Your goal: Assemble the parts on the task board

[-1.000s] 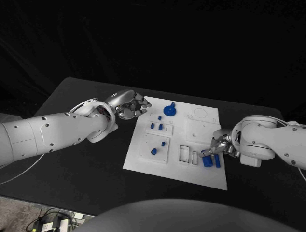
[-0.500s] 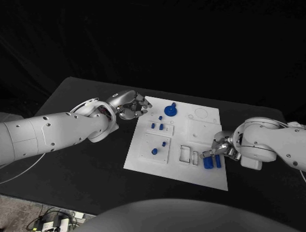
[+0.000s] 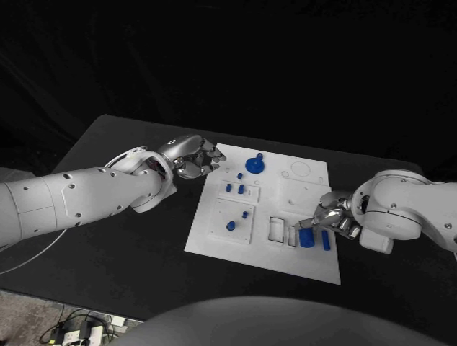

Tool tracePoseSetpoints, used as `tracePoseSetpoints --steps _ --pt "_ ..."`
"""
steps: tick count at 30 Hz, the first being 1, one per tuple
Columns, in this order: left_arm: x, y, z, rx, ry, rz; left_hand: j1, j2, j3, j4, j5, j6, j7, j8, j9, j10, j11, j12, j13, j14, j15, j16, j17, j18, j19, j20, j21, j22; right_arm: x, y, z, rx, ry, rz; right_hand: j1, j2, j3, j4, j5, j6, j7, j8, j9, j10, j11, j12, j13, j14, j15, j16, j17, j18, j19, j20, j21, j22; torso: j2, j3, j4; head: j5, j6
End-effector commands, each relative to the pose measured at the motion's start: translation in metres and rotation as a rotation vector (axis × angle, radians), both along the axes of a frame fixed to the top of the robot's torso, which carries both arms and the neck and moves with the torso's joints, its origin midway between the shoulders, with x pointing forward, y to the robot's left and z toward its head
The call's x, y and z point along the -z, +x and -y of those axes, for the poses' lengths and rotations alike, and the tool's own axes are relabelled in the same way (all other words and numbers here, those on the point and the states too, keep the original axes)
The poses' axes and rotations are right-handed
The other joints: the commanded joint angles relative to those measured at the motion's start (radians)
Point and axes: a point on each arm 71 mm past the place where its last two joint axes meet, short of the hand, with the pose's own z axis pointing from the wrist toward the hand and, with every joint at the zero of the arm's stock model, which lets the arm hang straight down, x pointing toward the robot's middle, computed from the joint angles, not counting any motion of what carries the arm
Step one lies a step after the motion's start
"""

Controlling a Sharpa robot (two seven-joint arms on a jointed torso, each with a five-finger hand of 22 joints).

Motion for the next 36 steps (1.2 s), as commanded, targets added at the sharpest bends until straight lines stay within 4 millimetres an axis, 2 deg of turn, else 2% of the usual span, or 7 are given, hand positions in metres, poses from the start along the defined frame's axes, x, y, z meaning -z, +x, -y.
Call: tracePoseSetpoints --steps 1,8,22,24,30,34,36 --pt "0.001 -0.001 0.002 0.010 0.005 -0.012 0.009 0.001 0.007 0.000 0.006 -0.001 0.006 0.005 0.001 0.008 0.002 0.003 0.001 -0.003 0.003 -0.006 0.000 0.010 -0.002 0.007 -0.002 0.188 0.000 -0.003 -0.005 0.034 0.065 -0.043 -0.001 0.010 0.058 -0.046 0.007 -0.034 -0.021 0.003 0.004 0.104 -0.008 0.004 0.263 0.104 -0.003 0.003 0.263 0.007 -0.005 -0.003 -0.007 0.193 0.000 0.0001 0.0002 0.004 0.000" --pt "0.001 -0.001 0.002 0.010 0.007 -0.014 0.009 0.001 0.007 0.000 0.006 -0.001 0.006 0.005 0.001 0.008 0.002 0.003 0.001 -0.003 0.003 -0.006 0.000 0.010 -0.002 0.007 -0.002 0.188 0.000 -0.001 -0.014 0.035 0.089 -0.060 -0.007 0.009 0.072 -0.045 0.014 -0.049 -0.017 -0.004 0.008 0.104 -0.004 0.004 0.263 0.104 -0.001 0.003 0.263 0.009 -0.010 -0.001 -0.016 0.190 0.000 0.0000 0.0002 0.002 0.000" --pt "0.001 -0.001 0.003 0.013 0.007 -0.016 0.009 0.001 0.009 0.000 0.007 -0.001 0.006 0.004 0.001 0.009 0.002 0.003 0.001 -0.003 0.003 -0.006 0.000 0.010 -0.002 0.008 -0.002 0.188 0.008 0.006 -0.034 0.033 0.112 -0.060 -0.017 0.010 0.092 -0.043 -0.014 -0.066 -0.008 -0.018 0.011 0.104 0.004 0.004 0.263 0.104 0.007 0.003 0.263 0.016 -0.029 0.006 -0.048 0.181 0.001 0.0006 0.0006 0.005 0.000" --pt "0.001 -0.001 0.003 0.012 0.008 -0.017 0.009 0.001 0.009 0.000 0.007 -0.001 0.006 0.004 0.001 0.009 0.002 0.003 0.001 -0.003 0.003 -0.006 0.000 0.010 -0.002 0.008 -0.002 0.188 0.008 0.007 -0.036 0.036 0.113 -0.056 -0.017 0.008 0.095 -0.045 -0.029 -0.068 -0.006 -0.020 0.013 0.104 0.006 0.004 0.263 0.104 0.009 0.003 0.263 0.017 -0.031 0.007 -0.051 0.180 0.001 0.0006 0.0005 0.005 0.000" --pt "0.002 -0.001 0.003 0.013 0.010 -0.021 0.009 0.001 0.009 0.000 0.007 -0.001 0.006 0.004 0.001 0.009 0.002 0.003 0.001 -0.003 0.003 -0.006 0.000 0.010 -0.002 0.008 -0.002 0.188 0.009 0.009 -0.039 0.038 0.114 -0.051 -0.034 0.007 0.093 -0.039 -0.139 -0.070 -0.001 -0.026 0.017 0.104 0.011 0.004 0.263 0.104 0.014 0.003 0.263 0.017 -0.033 0.012 -0.053 0.180 0.001 0.0002 0.0002 0.006 0.000" --pt "0.003 -0.001 0.003 0.013 0.011 -0.024 0.010 0.001 0.009 0.000 0.007 -0.002 0.006 0.004 0.001 0.009 0.002 0.003 0.001 -0.003 0.004 -0.006 0.000 0.010 -0.002 0.008 -0.002 0.188 0.010 0.009 -0.040 0.041 0.114 -0.050 -0.043 0.008 0.089 -0.034 -0.186 -0.071 0.001 -0.030 0.017 0.104 0.013 0.004 0.263 0.104 0.015 0.003 0.263 0.017 -0.033 0.014 -0.054 0.180 0.000 0.0001 -0.0003 0.007 0.000" --pt "0.003 -0.001 0.003 0.013 0.012 -0.026 0.010 0.001 0.009 0.000 0.007 -0.002 0.006 0.004 0.001 0.009 0.002 0.003 0.001 -0.003 0.004 -0.006 0.000 0.010 -0.002 0.008 -0.002 0.188 0.010 0.010 -0.040 0.041 0.114 -0.050 -0.049 0.007 0.083 -0.032 -0.239 -0.071 0.002 -0.034 0.018 0.104 0.014 0.004 0.263 0.104 0.017 0.003 0.263 0.017 -0.033 0.016 -0.055 0.180 0.000 0.0002 -0.0002 0.008 0.000"
